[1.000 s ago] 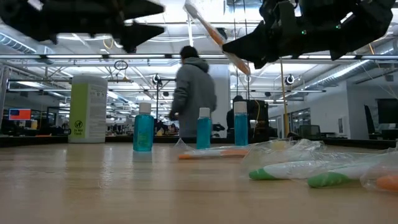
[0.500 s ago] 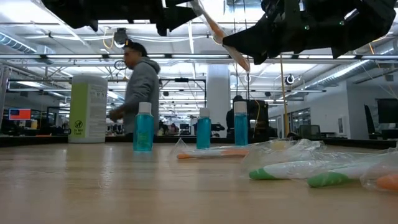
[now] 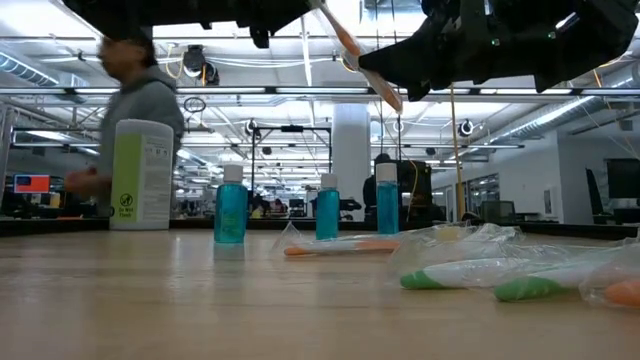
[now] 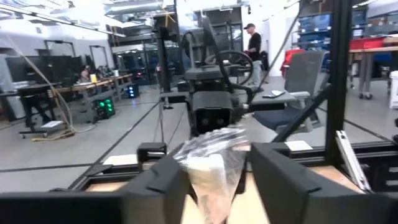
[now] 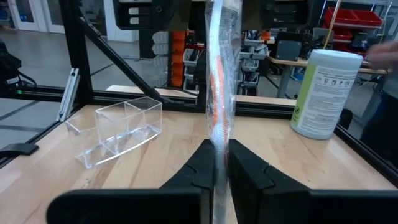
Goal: Pick & Place toothbrushing station
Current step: Put the orange toothbrush into the transparent organizer
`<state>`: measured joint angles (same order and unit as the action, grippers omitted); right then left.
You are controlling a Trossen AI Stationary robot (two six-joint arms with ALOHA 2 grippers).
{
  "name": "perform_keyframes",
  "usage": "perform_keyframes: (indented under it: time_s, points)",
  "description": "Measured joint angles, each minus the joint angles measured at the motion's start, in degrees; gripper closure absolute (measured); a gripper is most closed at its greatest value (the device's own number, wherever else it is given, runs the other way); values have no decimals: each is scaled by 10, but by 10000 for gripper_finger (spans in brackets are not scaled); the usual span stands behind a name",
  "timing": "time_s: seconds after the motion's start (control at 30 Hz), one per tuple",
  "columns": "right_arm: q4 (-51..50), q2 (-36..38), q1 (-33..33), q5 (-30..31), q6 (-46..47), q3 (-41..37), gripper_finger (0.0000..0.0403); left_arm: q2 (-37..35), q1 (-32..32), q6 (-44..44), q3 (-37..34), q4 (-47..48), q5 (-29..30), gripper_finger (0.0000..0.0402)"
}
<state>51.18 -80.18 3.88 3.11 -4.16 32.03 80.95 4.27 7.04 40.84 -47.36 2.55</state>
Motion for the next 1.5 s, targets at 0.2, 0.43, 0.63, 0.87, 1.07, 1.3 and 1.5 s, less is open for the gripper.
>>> perform_keyframes:
  time_s: [0.2, 0.43, 0.63, 0.87, 1.07, 1.3, 1.5]
  points:
    - [0, 0, 0, 0, -1, 0, 387, 0, 0, 0, 0, 1, -2, 341]
    - [-13, 4, 0, 4, 7, 0, 308, -35, 0, -20, -1, 24, 4, 390]
    - [-66, 44, 0, 0, 20, -1, 204, -158, 9, -57, 0, 165, 70, 390]
    - [-137, 130, -3, 15, 14, -1, 150, -318, 53, -203, 0, 406, 154, 385]
    - [-200, 205, -9, 91, -1, -1, 152, -420, 132, -438, 0, 605, 171, 394]
    - [-277, 244, -9, 119, 8, -1, 156, -439, 273, -528, 0, 708, 257, 394]
    - [-305, 242, -9, 119, 20, -1, 156, -439, 393, -593, 0, 729, 418, 394]
